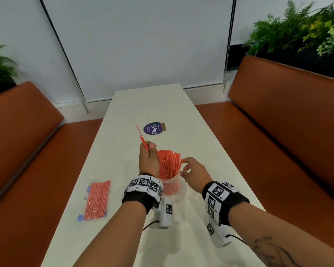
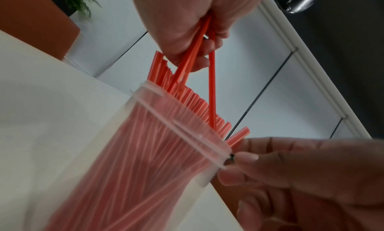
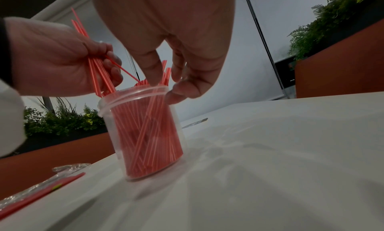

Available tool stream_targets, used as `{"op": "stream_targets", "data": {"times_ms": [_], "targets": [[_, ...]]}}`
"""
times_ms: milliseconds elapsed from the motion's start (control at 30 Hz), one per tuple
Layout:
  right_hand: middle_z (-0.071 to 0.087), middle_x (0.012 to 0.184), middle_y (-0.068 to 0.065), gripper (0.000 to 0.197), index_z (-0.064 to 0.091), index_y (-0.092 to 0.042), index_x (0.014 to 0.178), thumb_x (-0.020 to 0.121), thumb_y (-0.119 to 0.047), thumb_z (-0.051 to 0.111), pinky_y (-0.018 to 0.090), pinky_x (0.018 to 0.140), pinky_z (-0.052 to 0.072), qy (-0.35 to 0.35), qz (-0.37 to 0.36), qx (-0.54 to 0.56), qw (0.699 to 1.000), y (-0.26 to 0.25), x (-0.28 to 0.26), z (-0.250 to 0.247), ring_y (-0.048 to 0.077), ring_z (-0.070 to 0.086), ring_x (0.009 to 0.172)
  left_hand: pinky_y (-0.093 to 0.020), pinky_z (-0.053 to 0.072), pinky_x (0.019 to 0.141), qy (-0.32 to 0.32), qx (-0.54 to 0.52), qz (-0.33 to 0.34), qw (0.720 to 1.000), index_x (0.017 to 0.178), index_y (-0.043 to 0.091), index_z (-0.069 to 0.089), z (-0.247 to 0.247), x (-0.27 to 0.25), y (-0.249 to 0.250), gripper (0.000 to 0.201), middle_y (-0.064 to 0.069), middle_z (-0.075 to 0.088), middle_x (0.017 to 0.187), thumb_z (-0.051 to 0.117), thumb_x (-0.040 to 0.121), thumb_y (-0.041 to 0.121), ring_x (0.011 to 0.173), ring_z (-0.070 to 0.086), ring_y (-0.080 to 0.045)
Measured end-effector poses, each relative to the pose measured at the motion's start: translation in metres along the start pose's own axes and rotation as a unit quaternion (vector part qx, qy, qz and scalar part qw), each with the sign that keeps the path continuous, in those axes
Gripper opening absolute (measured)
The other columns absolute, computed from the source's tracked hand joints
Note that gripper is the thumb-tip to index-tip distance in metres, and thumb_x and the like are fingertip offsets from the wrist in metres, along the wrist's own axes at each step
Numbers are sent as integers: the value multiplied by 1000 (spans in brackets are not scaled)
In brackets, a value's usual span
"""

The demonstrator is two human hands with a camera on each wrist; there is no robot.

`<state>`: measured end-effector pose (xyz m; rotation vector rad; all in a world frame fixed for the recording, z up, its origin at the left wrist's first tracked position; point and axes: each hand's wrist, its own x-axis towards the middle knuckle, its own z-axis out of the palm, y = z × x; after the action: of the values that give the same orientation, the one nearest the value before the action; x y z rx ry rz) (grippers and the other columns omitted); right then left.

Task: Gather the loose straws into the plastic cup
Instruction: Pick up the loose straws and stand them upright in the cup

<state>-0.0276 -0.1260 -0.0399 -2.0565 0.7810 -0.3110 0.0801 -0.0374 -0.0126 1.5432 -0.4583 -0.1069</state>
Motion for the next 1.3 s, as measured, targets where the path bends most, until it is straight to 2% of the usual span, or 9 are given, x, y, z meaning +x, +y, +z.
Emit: {"op": "stream_targets", "data": {"times_ms": [133, 333, 433, 633, 867, 967, 1067, 1167, 1300], "targets": [[54, 98, 0, 37, 48, -14, 127, 91, -16, 55, 31, 83, 49, -3, -2, 3, 1000, -1, -1, 3, 18, 57, 85, -37, 40, 75, -12, 33, 3, 999, 78, 31, 41, 0, -1, -10, 26, 8, 45, 74, 33, 100, 20, 75, 44, -20], [54, 97, 0, 35, 49, -14, 126, 91, -15, 53, 32, 84, 51, -4, -5, 2, 1000, 0, 0, 4, 18, 57, 84, -25, 39, 65, -45, 89, 16, 995, 90, 10, 41, 14, -10, -7, 19, 7, 43, 70, 31, 101, 23, 65, 44, -13], [54, 102, 0, 38, 47, -15, 128, 91, -15, 55, 26, 81, 47, -6, -4, -8, 1000, 1, -1, 3, 15, 54, 87, -37, 48, 83, -52, 133, 11, 990, 87, 11, 45, 18, -12, -9, 17, -3, 54, 84, 38, 99, 21, 83, 53, -23], [40, 148, 7, 57, 23, -15, 149, 96, -16, 47, 30, 110, 35, -56, -3, -46, 997, -5, 4, -4, 22, 44, 132, -30, 36, 100, -33, 219, 78, 972, 112, 7, 55, 13, -10, -7, 32, -8, 50, 120, 66, 83, 17, 116, 45, -26], [9, 160, 2, 59, 3, -15, 151, 102, -18, 34, 28, 118, 15, -105, -67, -59, 990, -16, 3, 0, 17, 14, 148, -43, 21, 112, 146, 229, 91, 958, 126, 3, 50, -8, -14, -11, 37, -16, 44, 139, 51, 92, 19, 133, 36, -31], [1, 161, -1, 66, -4, -19, 151, 99, -12, 36, 27, 119, 12, -93, -61, 18, 994, -16, 2, 6, 13, 7, 148, -46, 18, 118, 88, 168, 46, 981, 139, 6, 36, -14, -29, -26, 80, -13, 33, 149, 28, 85, 65, 140, 27, -28], [16, 157, 1, 87, -14, -22, 150, 90, 1, 44, 24, 104, 33, -141, -23, 102, 984, -18, 3, 6, 22, 26, 143, -44, 16, 120, -25, 89, -35, 995, 150, 15, 7, -16, -42, -39, 132, -5, 12, 158, 31, 48, 96, 146, 14, -19], [35, 143, 1, 112, -29, -32, 143, 78, -8, 59, 34, 97, 46, -156, -19, 86, 984, -19, 13, 12, 28, 50, 124, -35, 19, 119, -114, 70, -75, 988, 150, 19, 5, -17, -39, -43, 107, -3, 14, 158, 48, 70, 75, 146, 17, -19], [30, 147, 9, 106, -17, -27, 148, 79, -32, 63, 48, 107, 38, -114, -64, -44, 990, -26, 26, 22, 27, 40, 131, -23, 23, 112, -152, 213, 23, 965, 148, 13, 19, -16, -23, -38, 56, -5, 27, 154, 31, 97, 31, 141, 29, -19]]}}
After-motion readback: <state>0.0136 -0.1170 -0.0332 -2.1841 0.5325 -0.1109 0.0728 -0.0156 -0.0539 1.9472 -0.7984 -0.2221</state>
